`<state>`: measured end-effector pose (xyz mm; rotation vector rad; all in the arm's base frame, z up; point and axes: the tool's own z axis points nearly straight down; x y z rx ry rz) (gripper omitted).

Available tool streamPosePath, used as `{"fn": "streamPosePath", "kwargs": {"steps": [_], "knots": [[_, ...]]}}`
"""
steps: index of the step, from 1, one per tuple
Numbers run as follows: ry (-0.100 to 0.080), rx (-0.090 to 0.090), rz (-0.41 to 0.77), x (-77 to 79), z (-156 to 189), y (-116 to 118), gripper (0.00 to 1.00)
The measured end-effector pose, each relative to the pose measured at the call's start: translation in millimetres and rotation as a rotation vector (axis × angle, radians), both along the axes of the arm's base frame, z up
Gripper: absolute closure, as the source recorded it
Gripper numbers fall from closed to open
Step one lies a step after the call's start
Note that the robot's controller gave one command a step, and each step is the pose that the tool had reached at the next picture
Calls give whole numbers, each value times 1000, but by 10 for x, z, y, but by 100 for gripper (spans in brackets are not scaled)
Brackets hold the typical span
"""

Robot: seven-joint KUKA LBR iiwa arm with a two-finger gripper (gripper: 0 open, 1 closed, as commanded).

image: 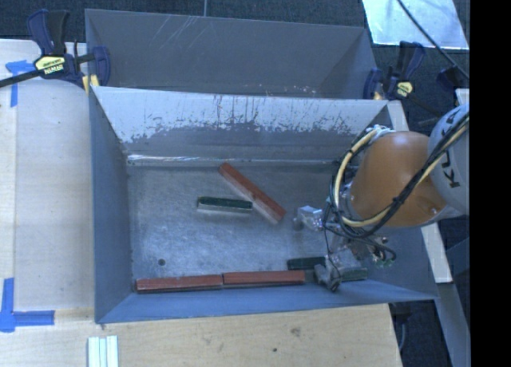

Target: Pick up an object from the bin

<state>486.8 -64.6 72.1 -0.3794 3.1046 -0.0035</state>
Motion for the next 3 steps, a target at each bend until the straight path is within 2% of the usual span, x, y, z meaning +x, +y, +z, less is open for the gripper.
{"fn": "streamPosePath", "kwargs": {"steps": [1, 2, 3], "knots": [[11, -1, 1, -30, -4, -6, 100], [0, 1, 0, -1, -1, 1, 0], [11, 0, 2, -30, -7, -1, 100]]}}
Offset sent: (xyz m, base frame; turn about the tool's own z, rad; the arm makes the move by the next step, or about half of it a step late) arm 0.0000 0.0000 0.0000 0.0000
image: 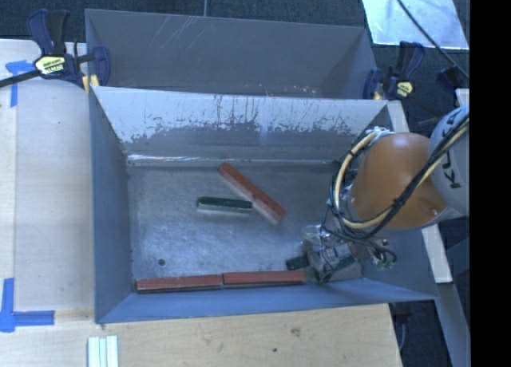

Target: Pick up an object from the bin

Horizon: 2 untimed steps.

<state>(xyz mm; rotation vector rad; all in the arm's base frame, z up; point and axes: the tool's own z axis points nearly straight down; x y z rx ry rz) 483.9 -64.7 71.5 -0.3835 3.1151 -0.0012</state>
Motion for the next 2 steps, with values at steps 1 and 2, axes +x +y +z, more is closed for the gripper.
{"fn": "streamPosePath", "kwargs": {"steps": [1, 2], "knots": [[-11, 1, 0, 30, 7, 5, 0], [-4, 1, 1, 11, -1, 6, 100]]}}
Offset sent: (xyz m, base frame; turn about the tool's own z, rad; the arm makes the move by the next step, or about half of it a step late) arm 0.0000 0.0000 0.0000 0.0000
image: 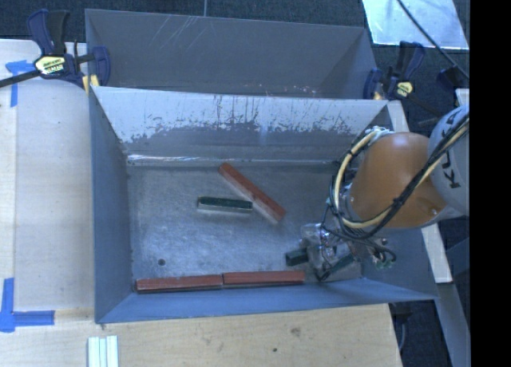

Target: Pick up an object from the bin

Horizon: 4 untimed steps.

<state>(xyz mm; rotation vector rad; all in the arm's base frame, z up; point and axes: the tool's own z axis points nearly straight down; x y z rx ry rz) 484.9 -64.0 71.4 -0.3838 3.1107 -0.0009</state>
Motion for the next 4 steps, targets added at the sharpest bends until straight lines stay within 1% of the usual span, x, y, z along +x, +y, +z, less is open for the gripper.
{"fn": "streamPosePath", "kwargs": {"steps": [1, 2, 3, 4], "knots": [[-7, 0, 0, 19, 6, 2, 0], [-1, 0, 0, 1, -2, 2, 100], [-1, -1, -30, -13, -5, -322, 100], [-9, -1, -28, 13, 7, -314, 0]]}}
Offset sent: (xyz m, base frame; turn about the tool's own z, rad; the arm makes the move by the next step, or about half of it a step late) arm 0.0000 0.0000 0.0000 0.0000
